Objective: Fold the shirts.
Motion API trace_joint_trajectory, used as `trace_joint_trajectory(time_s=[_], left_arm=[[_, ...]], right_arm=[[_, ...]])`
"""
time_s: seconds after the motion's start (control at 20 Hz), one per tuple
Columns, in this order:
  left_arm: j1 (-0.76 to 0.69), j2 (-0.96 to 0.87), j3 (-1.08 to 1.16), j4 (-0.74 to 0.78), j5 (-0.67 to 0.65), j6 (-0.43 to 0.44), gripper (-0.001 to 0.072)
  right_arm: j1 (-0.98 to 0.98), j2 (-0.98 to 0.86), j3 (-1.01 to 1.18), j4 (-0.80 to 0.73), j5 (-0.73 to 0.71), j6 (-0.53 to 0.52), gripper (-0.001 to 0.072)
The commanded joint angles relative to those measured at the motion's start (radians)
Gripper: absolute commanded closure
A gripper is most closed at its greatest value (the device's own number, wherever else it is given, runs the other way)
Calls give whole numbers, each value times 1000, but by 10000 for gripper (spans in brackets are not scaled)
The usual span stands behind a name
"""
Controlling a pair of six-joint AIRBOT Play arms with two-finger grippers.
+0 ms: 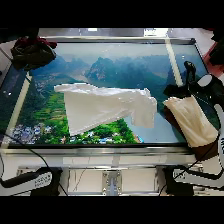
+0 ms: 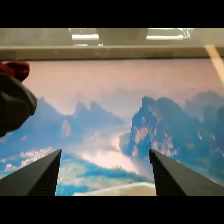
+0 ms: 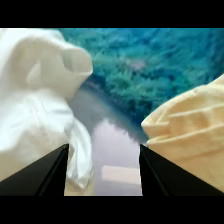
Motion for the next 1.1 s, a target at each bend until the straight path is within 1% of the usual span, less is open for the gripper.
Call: trace_joint_trajectory(time_s=[0.0,0.05,0.1,0.15,0.25,0.3,0.35,0.4,0.45,0.5,0.55,0.6,0.7,0.75,0.8,0.85,0.9,0.95,1.0,1.05], left_arm=[[41,135,-47,19,-234,9,82],[44,170,-84,21,-227,-21,83],[44,206,-126,20,-214,-48,83],[43,241,-171,20,-198,-74,83],[43,296,-250,21,-161,-112,83],[43,318,-283,20,-148,-119,83],[43,332,-307,20,-147,-128,83],[43,339,-327,20,-148,-139,83],[43,342,-346,20,-148,-144,83],[43,342,-369,20,-146,-148,83],[43,343,-399,29,-135,-150,84],[43,345,-440,56,-109,-169,84],[43,372,-559,111,-53,-247,84],[43,401,-649,154,-27,-301,84],[43,440,-753,204,5,-383,109],[43,492,-885,263,47,-491,133],[43,554,-1023,300,86,-639,133],[43,611,-1149,306,116,-761,133],[43,669,-1275,288,144,-925,135],[43,716,-1378,236,181,-1057,135]], right_arm=[[-51,3,-143,203,27,-222,183],[-48,2,-185,264,-19,-274,151],[-40,-4,-218,340,-61,-338,151],[-31,-14,-241,391,-100,-380,150],[-7,-47,-251,431,-126,-399,150],[10,-68,-251,466,-132,-428,150],[30,-87,-250,514,-144,-484,151],[53,-106,-250,547,-179,-501,159],[74,-114,-250,550,-216,-501,231],[84,-114,-246,540,-230,-500,413],[81,-113,-234,537,-215,-500,680],[67,-111,-214,532,-171,-491,686],[27,-91,-169,531,-90,-448,686],[3,-70,-146,527,-51,-439,687],[-19,-48,-126,516,-19,-428,687],[-39,-23,-108,493,6,-409,687],[-56,7,-95,466,16,-387,687],[-66,35,-87,438,21,-374,687],[-73,61,-83,416,25,-356,687],[-74,85,-83,404,30,-342,687]])
